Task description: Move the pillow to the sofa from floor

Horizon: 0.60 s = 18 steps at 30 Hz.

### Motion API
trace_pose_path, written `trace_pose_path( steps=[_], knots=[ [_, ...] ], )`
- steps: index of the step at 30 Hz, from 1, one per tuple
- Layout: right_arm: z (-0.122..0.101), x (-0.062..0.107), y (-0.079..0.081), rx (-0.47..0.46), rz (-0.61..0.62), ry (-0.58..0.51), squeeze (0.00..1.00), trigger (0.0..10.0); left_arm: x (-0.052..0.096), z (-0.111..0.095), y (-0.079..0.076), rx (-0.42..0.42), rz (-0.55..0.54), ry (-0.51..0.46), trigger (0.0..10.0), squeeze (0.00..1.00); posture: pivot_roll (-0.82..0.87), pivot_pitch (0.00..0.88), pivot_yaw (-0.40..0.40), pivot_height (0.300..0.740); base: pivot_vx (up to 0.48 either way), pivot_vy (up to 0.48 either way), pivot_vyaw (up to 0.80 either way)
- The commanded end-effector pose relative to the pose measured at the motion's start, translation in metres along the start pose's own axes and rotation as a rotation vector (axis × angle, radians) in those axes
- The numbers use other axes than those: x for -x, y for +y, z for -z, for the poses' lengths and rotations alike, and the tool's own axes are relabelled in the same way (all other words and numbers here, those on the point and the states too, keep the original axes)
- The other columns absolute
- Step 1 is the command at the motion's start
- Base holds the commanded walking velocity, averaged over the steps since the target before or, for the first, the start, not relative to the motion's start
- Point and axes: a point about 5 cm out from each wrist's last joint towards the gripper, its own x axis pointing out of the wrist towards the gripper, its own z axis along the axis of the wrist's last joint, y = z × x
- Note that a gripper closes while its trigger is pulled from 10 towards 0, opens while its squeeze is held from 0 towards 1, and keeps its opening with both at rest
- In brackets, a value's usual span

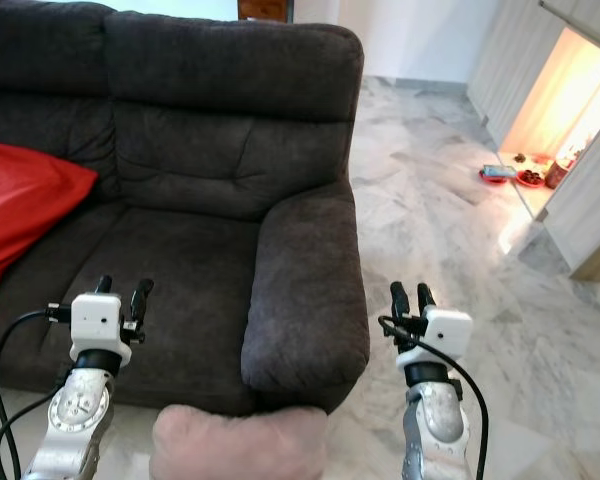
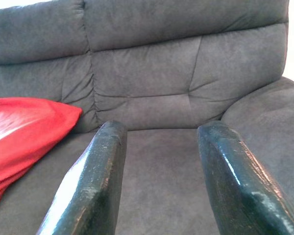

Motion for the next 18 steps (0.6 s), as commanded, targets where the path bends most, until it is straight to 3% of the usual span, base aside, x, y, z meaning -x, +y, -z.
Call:
trace_pose_path(
  steps=[1,8,13,18],
  knots=[
    [-0.004,0.004,0.001,0.003,0.001,-0.003,0.00,10.0,0.001,-0.005,0.005,-0.014,-0.019,-0.006,10.0,0.00,0.00,0.000,-0.073,0.740,0.000,0.000,0.00],
    [0.002,0.031,0.000,0.036,-0.008,0.063,0.00,10.0,0.001,-0.023,0.010,-0.017,-0.039,-0.049,10.0,0.00,-0.01,0.000,-0.066,0.740,0.000,0.000,0.00],
    [0.005,0.038,0.000,0.026,0.007,0.089,0.00,10.0,0.005,-0.020,0.006,-0.014,-0.022,-0.028,10.0,0.00,-0.01,0.000,-0.063,0.740,0.000,0.000,0.00],
    [-0.002,0.032,0.003,0.018,0.004,0.069,0.00,10.0,0.007,-0.018,0.006,-0.011,-0.016,-0.007,10.0,0.00,-0.01,0.000,-0.064,0.740,0.000,0.000,0.00]
  ],
)
